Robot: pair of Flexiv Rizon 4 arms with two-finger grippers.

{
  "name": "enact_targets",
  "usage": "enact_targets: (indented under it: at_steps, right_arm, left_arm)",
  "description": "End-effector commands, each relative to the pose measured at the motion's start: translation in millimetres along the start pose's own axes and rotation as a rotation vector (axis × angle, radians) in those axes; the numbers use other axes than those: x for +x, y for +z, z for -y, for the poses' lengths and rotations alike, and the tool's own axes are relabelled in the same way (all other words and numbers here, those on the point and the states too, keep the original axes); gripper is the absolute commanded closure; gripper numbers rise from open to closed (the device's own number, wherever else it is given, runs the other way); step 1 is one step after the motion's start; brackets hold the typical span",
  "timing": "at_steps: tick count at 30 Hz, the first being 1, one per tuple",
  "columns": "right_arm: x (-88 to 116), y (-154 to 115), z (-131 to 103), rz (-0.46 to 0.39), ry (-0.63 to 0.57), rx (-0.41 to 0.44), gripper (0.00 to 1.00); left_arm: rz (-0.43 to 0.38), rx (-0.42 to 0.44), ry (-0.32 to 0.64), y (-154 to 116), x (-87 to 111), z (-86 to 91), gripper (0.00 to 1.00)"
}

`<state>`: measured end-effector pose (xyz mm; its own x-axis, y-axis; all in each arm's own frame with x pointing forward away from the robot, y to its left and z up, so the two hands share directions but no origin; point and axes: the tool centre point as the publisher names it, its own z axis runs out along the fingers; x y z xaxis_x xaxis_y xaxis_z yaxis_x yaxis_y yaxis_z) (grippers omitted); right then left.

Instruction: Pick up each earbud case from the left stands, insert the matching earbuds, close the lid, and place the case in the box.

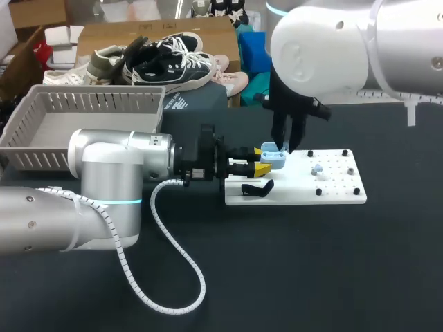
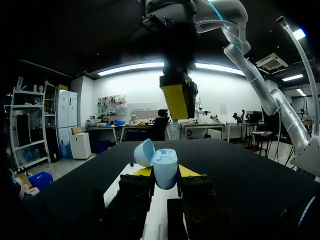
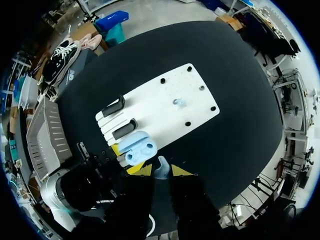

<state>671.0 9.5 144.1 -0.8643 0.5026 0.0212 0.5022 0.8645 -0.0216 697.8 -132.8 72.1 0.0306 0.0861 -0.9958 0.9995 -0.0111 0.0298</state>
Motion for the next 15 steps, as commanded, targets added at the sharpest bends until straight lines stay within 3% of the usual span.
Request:
enact_targets:
  at_steps: [1, 15]
  right_arm:
    - [1, 0, -5, -0.013, 0.008, 0.015, 1.0]
    - [1, 10, -18, 0.005, -0.038, 0.023, 1.0]
  left_arm:
    - [0.001, -0.005, 0.001, 0, 0.4, 1.1, 1.0]
    - [0.001, -0.005, 0.001, 0, 0.4, 1.1, 1.0]
